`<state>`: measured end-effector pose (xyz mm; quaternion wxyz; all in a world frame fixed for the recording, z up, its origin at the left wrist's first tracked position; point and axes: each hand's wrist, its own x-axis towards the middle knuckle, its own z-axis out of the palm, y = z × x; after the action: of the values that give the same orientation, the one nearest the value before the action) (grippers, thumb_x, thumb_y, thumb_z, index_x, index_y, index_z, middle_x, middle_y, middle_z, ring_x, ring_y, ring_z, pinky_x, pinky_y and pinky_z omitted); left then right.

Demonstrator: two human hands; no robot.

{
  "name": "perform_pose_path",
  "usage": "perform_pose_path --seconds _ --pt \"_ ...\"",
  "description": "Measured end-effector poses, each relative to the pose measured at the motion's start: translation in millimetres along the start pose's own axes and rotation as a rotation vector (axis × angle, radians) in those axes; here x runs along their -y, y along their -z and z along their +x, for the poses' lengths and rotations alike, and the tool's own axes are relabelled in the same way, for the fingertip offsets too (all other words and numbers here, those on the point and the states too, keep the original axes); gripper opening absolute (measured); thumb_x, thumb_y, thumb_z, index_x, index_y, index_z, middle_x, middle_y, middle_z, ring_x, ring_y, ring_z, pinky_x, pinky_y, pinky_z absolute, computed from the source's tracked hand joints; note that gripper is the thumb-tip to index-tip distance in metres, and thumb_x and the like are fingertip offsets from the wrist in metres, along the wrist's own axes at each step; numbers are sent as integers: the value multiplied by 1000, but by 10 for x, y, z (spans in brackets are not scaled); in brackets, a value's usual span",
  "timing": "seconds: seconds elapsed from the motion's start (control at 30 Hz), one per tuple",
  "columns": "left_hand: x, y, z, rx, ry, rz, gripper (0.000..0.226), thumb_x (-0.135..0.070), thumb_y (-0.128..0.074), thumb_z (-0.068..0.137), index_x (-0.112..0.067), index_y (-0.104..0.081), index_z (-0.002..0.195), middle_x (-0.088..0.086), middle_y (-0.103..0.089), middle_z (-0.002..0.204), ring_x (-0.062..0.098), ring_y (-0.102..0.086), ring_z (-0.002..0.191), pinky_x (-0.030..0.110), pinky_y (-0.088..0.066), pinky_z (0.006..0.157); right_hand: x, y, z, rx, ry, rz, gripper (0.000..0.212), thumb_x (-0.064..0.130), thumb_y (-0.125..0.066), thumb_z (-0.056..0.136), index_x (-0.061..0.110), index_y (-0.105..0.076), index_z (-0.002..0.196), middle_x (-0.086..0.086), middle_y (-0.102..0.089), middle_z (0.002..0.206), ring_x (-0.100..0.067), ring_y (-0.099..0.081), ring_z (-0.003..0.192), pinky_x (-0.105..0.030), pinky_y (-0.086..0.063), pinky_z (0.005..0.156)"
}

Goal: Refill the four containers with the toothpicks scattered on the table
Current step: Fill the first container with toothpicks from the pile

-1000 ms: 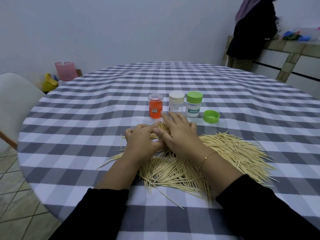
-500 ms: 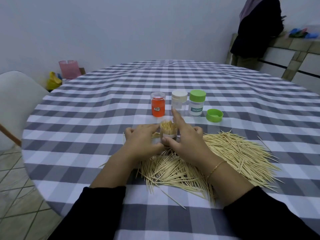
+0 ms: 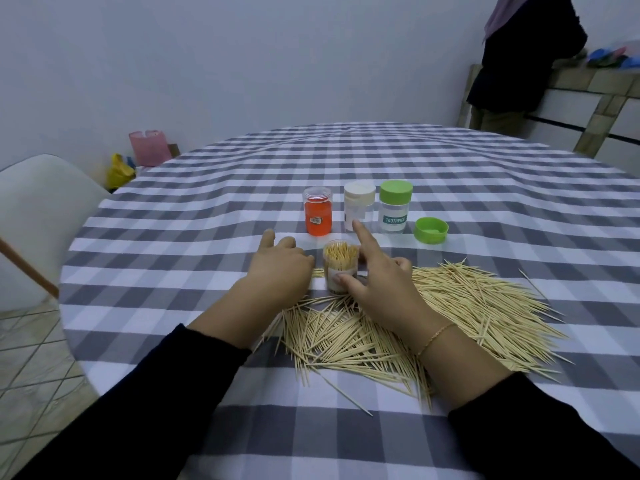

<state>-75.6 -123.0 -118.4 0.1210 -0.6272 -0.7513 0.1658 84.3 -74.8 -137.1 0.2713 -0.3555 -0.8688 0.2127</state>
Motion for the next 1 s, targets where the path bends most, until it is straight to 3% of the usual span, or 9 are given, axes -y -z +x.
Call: perform_pose_path --seconds 0.27,0.5,0.63,0.8,0.93,1.0 --pt "-131 62 -38 -13 93 48 24 -25 -44 97 -21 -65 108 -1 -63 114 21 -39 124 50 -7 114 -47 -19 -2 -17 -6 -29 78 41 -54 92 32 -5 151 8 -56 126 -10 -50 112 -31 -22 88" --pt "-144 8 -70 -74 168 -14 24 -19 -42 97 -19 -66 102 -1 -66 109 21 -35 131 48 -3 116 -51 -13 -14 -22 10 -63 76 40 -54 92 33 -6 151 8 -56 124 -9 -50 109 -31 -23 88" --pt "-108 -37 -86 -131 157 -46 24 -19 -42 97 -21 -67 97 -4 -67 102 18 -42 123 47 -4 116 -52 -10 -21 -25 13 -66 76 40 -54 92 34 -7 150 8 -56 124 -9 -50 109 -31 -23 89" --pt "-20 -89 -82 -235 144 -118 26 -20 -43 99 -24 -68 103 -2 -66 101 16 -49 116 45 -8 112 -49 -8 -20 -25 10 -58 75 40 -54 92 35 -7 151 7 -56 126 -9 -48 109 -29 -21 89" --pt "89 -86 -52 -353 198 -248 31 -36 -39 102 -29 -67 114 -2 -67 105 15 -53 113 40 -13 105 -55 -9 -21 -17 8 -53 76 39 -54 92 35 -7 151 8 -55 126 -9 -48 112 -29 -22 90" --pt "141 -39 -48 -423 269 -356 34 -40 -37 102 -31 -67 115 -4 -68 97 15 -55 102 37 -19 98 -56 -8 -21 -16 9 -55 76 39 -54 92 35 -7 151 8 -55 127 -9 -47 111 -29 -22 89"
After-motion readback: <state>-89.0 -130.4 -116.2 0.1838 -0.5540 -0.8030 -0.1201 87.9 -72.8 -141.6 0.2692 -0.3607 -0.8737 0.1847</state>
